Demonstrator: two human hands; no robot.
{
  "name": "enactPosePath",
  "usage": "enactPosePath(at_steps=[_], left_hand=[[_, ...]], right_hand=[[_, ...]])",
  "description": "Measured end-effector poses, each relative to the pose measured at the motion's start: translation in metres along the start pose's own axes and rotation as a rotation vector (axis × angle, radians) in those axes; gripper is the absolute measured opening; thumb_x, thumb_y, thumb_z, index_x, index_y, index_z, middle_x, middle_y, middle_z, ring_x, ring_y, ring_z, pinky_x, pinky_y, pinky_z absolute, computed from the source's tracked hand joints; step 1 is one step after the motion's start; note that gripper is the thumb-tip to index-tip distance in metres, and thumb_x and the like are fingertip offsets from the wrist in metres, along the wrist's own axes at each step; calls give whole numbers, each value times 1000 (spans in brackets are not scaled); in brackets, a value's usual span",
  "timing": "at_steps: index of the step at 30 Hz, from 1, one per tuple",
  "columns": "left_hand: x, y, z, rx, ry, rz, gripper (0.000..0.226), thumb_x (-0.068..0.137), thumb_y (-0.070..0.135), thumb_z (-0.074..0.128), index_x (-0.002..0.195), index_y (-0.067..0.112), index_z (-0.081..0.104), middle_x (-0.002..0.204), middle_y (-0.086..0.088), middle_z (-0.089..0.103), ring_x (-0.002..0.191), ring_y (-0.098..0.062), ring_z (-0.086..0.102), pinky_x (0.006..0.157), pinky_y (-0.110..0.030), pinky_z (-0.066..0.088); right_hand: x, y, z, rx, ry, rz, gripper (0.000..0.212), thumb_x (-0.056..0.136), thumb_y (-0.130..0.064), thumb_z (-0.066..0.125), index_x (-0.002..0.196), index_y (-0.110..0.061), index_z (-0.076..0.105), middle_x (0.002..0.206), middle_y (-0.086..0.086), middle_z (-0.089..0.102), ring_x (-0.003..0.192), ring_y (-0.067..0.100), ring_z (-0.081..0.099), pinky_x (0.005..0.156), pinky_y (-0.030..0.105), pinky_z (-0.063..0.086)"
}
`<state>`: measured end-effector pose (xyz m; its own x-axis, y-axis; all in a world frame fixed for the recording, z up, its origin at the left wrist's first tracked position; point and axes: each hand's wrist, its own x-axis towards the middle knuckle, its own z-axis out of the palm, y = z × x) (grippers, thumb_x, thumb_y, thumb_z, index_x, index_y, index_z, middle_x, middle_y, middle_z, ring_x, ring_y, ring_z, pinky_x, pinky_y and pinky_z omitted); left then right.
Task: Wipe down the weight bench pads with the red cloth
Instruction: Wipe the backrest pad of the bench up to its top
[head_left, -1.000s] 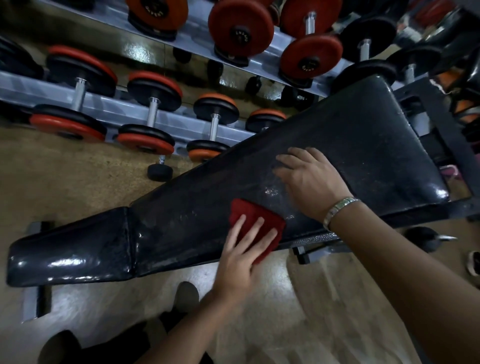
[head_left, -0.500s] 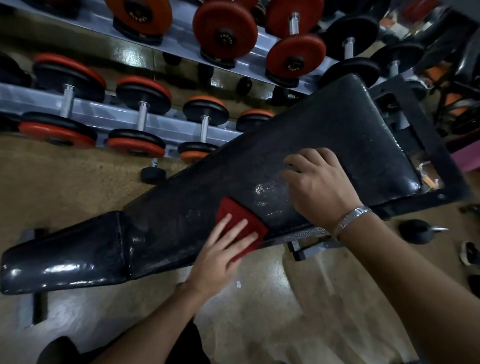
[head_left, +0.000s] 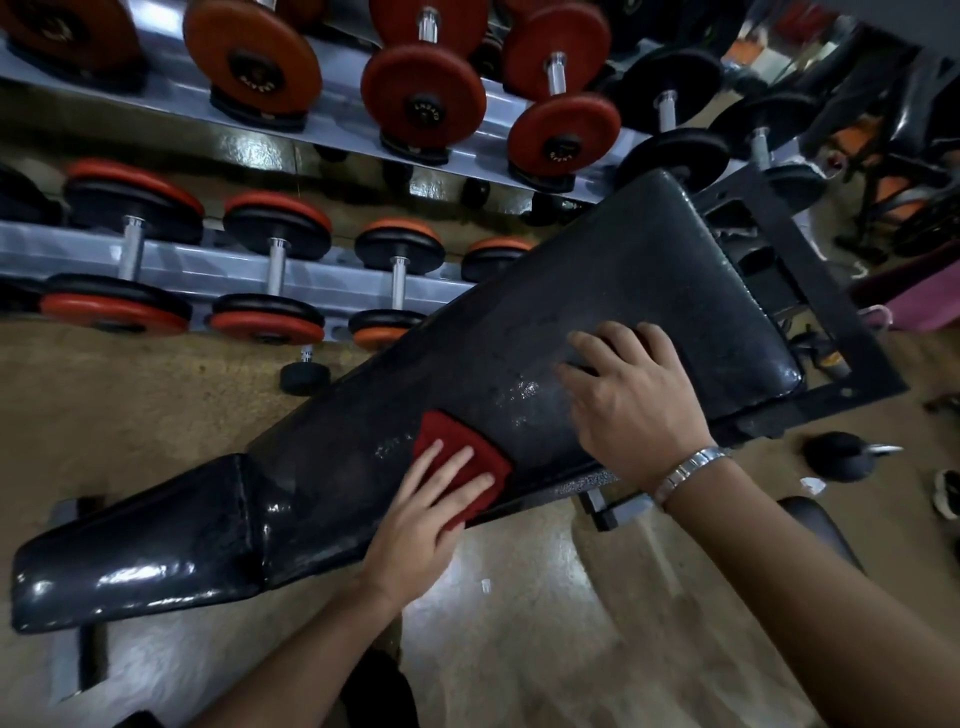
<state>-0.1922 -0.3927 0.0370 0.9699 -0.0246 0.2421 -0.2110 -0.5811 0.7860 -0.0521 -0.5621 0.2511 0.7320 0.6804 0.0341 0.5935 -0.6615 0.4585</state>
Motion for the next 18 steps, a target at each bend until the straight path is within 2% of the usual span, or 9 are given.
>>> enactPosePath(at_steps=[3,5,7,9,11,14,16,18], left_hand=[[21,25,-4,-44,68,-211,63,95,14,50,150,43,46,166,18,26,157,-18,14,127,-45,22],[35,55,0,-55,58,-168,66,97,19,48,154,49,37,169,17,19,158,-19,8,127,-38,12],[37,66,5,-22,-6,-9,62,99,26,45,155,49,34,169,11,21,159,-25,8,126,-45,17],[29,48,6,40,-50,115,58,100,22,54,152,45,42,167,6,29,158,-30,15,122,-56,30],[16,20,0,98,-85,134,62,95,15,64,149,42,48,165,6,32,157,-28,16,117,-58,38],[11,-3,-14,54,-78,-19,64,93,14,54,148,47,46,164,12,30,158,-16,11,119,-54,37],[26,15,-16,-35,-21,-164,65,94,11,53,147,48,47,165,17,26,157,-12,8,124,-48,27],[49,48,-14,-110,34,-196,61,96,17,47,149,47,46,167,17,23,158,-15,7,126,-39,15]], right_hand=[[1,-2,1,-6,-6,13,27,87,-28,53,105,-20,71,126,5,62,117,33,55,105,52,36],[1,-3,2,-19,-13,25,26,86,-28,54,104,-20,72,126,5,62,118,33,54,105,53,35],[2,-5,1,-23,-20,38,26,85,-27,53,102,-20,72,125,5,62,117,34,54,104,53,35],[2,-5,-1,-15,-17,33,29,85,-28,50,102,-19,72,125,6,63,116,34,55,104,53,36],[1,-3,-1,-3,-12,18,32,86,-30,48,104,-18,71,126,6,63,117,34,56,103,53,37],[2,-2,0,21,-5,22,30,84,-28,52,106,-19,71,127,5,63,117,33,56,102,52,39],[3,-3,1,38,4,31,29,82,-27,54,104,-19,71,126,4,63,116,33,56,102,52,38],[6,-5,0,38,11,52,27,80,-26,55,99,-19,72,122,4,64,114,33,57,100,51,38]])
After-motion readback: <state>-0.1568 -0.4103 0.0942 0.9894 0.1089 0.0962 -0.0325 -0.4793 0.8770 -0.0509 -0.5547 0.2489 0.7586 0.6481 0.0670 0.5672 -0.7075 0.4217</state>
